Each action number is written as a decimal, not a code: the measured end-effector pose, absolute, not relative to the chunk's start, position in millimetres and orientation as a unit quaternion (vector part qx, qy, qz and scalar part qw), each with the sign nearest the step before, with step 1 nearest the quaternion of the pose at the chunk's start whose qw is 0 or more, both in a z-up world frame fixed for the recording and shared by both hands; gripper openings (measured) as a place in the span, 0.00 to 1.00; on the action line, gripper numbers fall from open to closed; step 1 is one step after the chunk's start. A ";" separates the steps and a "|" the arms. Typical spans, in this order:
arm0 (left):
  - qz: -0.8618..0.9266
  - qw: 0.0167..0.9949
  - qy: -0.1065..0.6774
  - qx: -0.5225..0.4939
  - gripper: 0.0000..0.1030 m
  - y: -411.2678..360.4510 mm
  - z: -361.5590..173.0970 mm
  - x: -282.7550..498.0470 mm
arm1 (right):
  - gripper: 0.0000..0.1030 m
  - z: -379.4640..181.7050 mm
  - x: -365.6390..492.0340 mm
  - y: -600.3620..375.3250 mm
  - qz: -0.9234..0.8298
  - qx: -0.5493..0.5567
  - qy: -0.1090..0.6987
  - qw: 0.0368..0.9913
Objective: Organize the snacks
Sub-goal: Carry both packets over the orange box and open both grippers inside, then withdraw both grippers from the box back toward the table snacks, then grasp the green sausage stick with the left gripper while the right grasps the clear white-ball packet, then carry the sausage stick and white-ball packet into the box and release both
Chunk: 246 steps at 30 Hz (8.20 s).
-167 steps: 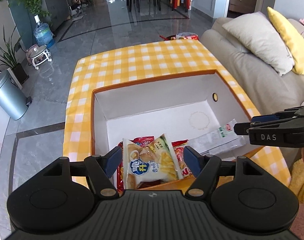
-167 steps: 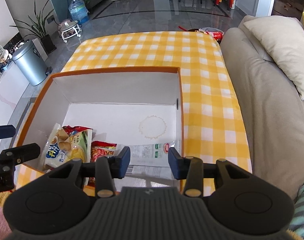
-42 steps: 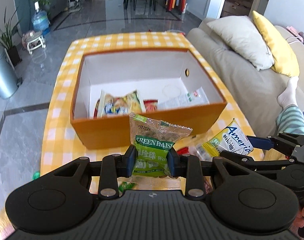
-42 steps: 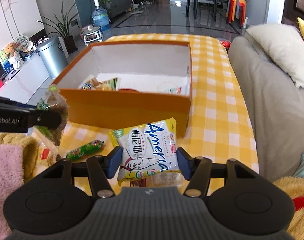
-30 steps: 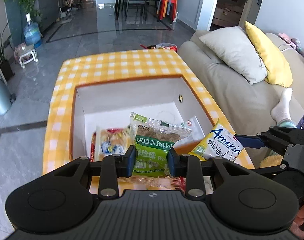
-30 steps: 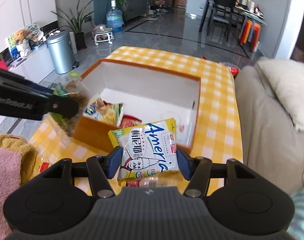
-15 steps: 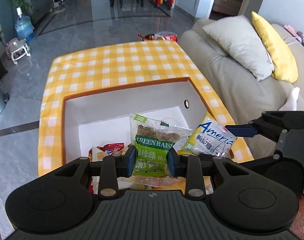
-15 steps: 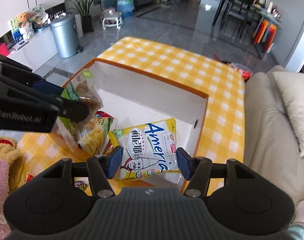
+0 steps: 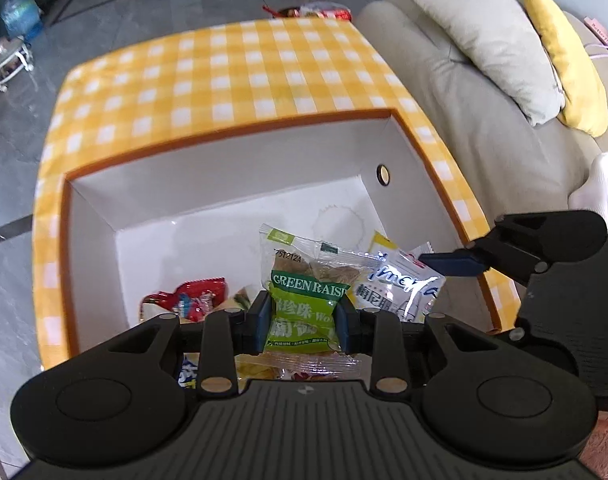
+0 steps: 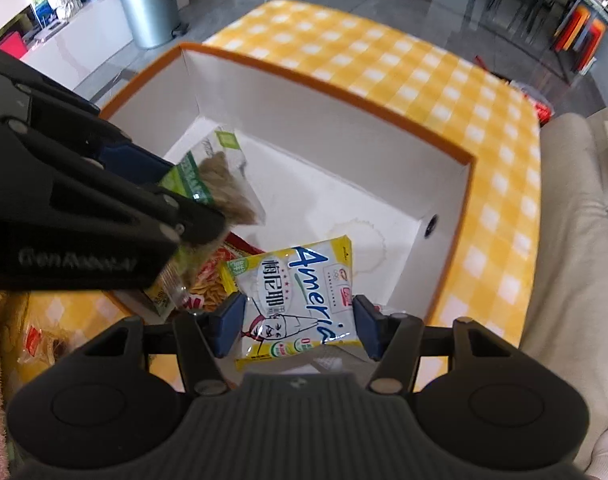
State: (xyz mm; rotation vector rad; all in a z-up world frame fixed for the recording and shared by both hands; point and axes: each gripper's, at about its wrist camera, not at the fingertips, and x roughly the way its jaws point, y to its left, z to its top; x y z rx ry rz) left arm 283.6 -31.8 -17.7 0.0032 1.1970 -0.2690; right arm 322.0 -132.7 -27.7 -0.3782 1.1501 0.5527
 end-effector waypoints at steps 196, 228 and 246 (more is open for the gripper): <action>-0.116 0.876 0.467 -0.015 0.24 -22.5 -18.2 103.7 | 0.49 -40.2 120.5 -187.8 0.138 -0.043 0.439 0.887; -0.114 0.900 0.420 0.027 0.24 -1.2 42.6 211.3 | 0.49 40.2 239.7 -150.0 0.182 -0.072 0.377 0.905; -0.096 0.854 0.502 0.098 0.24 8.7 -21.5 291.9 | 0.49 -20.8 324.9 -91.6 0.209 -0.171 0.438 0.858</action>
